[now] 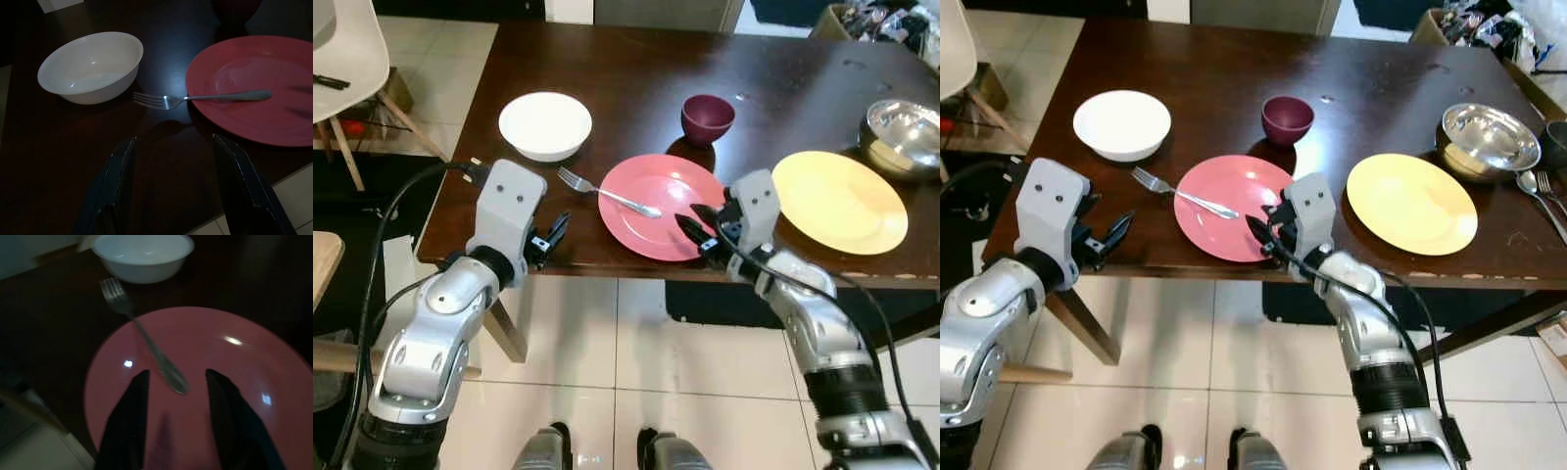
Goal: Setting the table
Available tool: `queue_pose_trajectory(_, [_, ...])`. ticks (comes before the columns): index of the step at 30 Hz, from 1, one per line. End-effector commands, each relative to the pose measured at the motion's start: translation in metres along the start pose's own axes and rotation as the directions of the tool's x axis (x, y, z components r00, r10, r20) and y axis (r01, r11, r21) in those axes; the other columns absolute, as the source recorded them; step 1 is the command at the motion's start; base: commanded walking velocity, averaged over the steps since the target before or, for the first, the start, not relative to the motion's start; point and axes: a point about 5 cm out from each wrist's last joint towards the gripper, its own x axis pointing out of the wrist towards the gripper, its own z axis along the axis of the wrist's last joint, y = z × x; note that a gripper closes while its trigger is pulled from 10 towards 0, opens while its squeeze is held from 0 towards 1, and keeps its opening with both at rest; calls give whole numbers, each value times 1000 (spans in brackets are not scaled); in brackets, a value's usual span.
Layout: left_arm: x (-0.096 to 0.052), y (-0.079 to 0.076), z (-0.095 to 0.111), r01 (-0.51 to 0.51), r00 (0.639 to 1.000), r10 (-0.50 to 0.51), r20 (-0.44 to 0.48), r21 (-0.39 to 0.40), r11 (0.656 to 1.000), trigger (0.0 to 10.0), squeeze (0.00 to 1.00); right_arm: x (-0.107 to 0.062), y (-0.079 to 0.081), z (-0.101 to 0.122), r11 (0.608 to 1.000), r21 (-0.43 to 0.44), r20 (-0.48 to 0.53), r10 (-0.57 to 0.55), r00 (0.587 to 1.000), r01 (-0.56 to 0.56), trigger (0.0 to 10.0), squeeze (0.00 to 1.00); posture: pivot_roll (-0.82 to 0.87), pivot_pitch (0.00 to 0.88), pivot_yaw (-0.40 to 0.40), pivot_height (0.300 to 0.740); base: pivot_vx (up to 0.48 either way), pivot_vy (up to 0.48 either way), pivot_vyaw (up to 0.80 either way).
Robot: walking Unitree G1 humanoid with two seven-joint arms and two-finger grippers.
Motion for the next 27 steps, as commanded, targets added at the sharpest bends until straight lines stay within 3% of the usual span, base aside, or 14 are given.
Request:
queue_pose_trajectory(1, [-4, 0, -1, 7, 1000, -7, -5, 7, 1000, 10000, 0, 6, 2, -7, 998, -5, -28, 60, 998, -60, 10000, 1000, 88, 123, 36, 740, 0, 0, 0])
queue_pose_trajectory(3, [-9, 5, 2, -6, 1000, 6, -4, 13, 1000, 10000, 0, 17, 1, -4, 995, -14, -36, 101, 994, -102, 10000, 1000, 121, 139, 34, 740, 0, 0, 0])
queue_pose_trajectory(4, [-11, 8, 4, -15, 1000, 15, -4, 13, 1000, 10000, 0, 22, -1, -3, 994, -26, -44, 107, 993, -108, 10000, 659, 128, 141, 34, 740, 0, 0, 0])
queue_pose_trajectory(5, [-11, 8, 4, -15, 1000, 15, -4, 13, 1000, 10000, 0, 22, -1, -3, 994, -26, -44, 107, 993, -108, 10000, 659, 128, 141, 34, 740, 0, 0, 0])
queue_pose_trajectory(6, [-16, 14, 9, -31, 1000, 31, -1, 15, 999, 10000, 0, 28, -5, -1, 993, -48, -60, 102, 993, -105, 10000, 0, 154, 155, 36, 740, 0, 0, 0])
queue_pose_trajectory(11, [-31, 36, 16, -65, 998, 65, -9, 46, 997, 10000, 0, 34, -19, 3, 995, -83, -83, 42, 996, -49, 10000, 0, 194, 184, 44, 740, 0, 0, 0])
queue_pose_trajectory(13, [-44, 56, 23, -108, 994, 110, -17, 71, 992, 10000, 0, 36, -27, 9, 995, -99, -81, 17, 997, -25, 10000, 0, 232, 211, 56, 740, 0, 0, 0])
queue_pose_trajectory(14, [-44, 56, 23, -108, 994, 110, -17, 71, 992, 10000, 0, 36, -27, 9, 995, -99, -81, 17, 997, -25, 10000, 0, 232, 211, 56, 740, 0, 0, 0])
queue_pose_trajectory(17, [-55, 75, 32, -157, 987, 160, -22, 106, 982, 10000, 0, 39, -32, 16, 994, -106, -71, 15, 997, -22, 10000, 0, 252, 234, 59, 740, 0, 0, 0])
queue_pose_trajectory(27, [-69, 81, 43, -171, 984, 175, -22, 124, 977, 10000, 0, 45, -34, 25, 991, -123, -62, 37, 997, -44, 10000, 0, 280, 257, 53, 740, 0, 0, 0])
